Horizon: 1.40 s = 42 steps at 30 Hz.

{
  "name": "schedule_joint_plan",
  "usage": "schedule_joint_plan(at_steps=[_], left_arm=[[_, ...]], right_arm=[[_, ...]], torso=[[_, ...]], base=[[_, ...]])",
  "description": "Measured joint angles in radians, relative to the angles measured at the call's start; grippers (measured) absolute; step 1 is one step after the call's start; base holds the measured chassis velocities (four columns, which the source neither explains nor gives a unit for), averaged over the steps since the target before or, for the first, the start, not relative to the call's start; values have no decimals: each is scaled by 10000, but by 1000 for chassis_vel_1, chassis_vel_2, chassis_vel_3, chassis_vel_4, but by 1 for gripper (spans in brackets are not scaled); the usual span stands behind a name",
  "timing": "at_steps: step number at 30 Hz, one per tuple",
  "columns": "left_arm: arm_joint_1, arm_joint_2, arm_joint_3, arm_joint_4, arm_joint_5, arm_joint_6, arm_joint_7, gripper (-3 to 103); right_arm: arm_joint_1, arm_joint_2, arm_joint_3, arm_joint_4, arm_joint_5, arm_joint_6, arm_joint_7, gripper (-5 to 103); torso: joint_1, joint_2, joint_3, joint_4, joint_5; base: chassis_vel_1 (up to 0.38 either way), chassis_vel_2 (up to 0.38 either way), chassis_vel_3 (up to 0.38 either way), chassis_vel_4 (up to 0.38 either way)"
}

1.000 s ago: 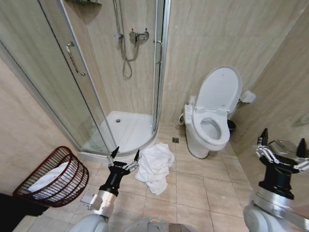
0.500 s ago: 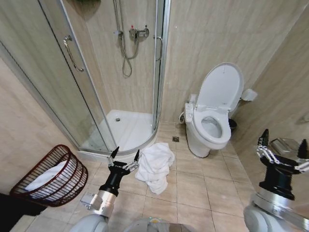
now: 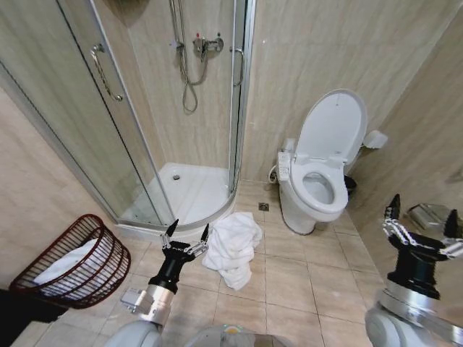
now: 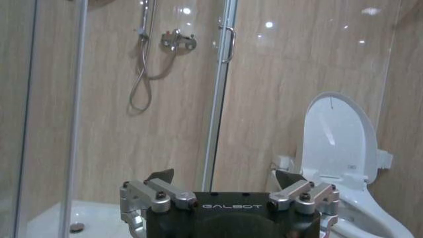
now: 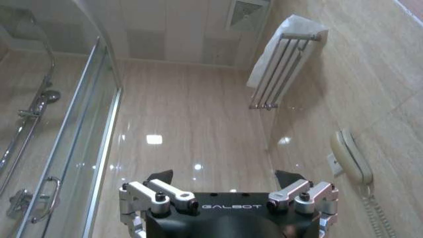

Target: Discard the used towel into the hamper.

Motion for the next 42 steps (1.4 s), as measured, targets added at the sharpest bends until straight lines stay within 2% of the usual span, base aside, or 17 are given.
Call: schedule_joint_plan(at_steps=[42], left_arm=[[0,0,0,0,0,0,0,100]], right_arm=[[-51,11,24,-245,41,166,-23,100]], torso=[[-672,-1727,-1056,0,0]], base=[[0,0,0,0]])
